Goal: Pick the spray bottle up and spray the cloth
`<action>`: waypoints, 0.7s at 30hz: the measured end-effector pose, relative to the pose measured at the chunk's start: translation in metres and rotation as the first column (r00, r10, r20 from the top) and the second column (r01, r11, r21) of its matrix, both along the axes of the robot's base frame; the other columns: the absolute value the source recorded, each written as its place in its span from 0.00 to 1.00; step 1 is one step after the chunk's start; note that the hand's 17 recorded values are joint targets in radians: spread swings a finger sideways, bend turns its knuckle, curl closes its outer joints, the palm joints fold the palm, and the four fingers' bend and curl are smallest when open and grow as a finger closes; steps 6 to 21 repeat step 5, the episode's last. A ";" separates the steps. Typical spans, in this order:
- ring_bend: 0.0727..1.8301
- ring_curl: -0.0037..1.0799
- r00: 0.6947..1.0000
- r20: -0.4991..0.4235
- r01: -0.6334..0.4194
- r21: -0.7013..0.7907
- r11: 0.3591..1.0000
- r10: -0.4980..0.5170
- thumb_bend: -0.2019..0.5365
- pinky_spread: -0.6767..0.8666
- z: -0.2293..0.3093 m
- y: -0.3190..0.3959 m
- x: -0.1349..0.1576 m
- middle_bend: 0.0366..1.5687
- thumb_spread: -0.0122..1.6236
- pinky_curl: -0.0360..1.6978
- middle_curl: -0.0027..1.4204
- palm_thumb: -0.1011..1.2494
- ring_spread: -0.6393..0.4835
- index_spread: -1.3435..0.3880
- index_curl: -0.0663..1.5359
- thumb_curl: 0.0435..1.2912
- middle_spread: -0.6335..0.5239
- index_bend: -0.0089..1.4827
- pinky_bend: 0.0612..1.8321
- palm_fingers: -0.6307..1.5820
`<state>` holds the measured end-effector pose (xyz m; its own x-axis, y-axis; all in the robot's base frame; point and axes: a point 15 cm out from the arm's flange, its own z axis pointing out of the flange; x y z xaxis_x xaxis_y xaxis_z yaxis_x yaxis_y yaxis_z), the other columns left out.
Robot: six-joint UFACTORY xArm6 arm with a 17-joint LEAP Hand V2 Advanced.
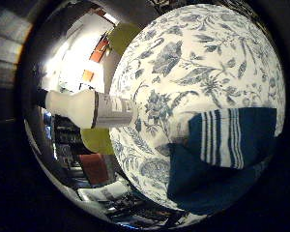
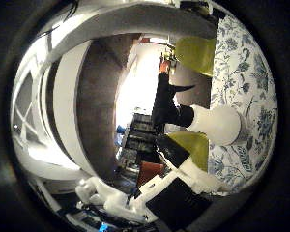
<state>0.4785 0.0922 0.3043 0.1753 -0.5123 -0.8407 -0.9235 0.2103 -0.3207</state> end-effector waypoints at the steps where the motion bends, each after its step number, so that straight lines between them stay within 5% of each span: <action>1: 0.23 0.28 1.000 0.004 0.007 -0.021 1.000 -0.007 0.24 0.72 0.003 -0.012 -0.003 0.16 0.64 0.23 0.25 0.54 0.72 0.66 0.23 0.26 0.64 0.11 0.23 0.35; 21: 0.22 0.27 0.999 0.006 0.054 -0.061 0.997 -0.054 0.24 0.72 0.018 -0.055 -0.014 0.16 0.63 0.22 0.26 0.54 0.72 0.66 0.23 0.27 0.64 0.11 0.23 0.36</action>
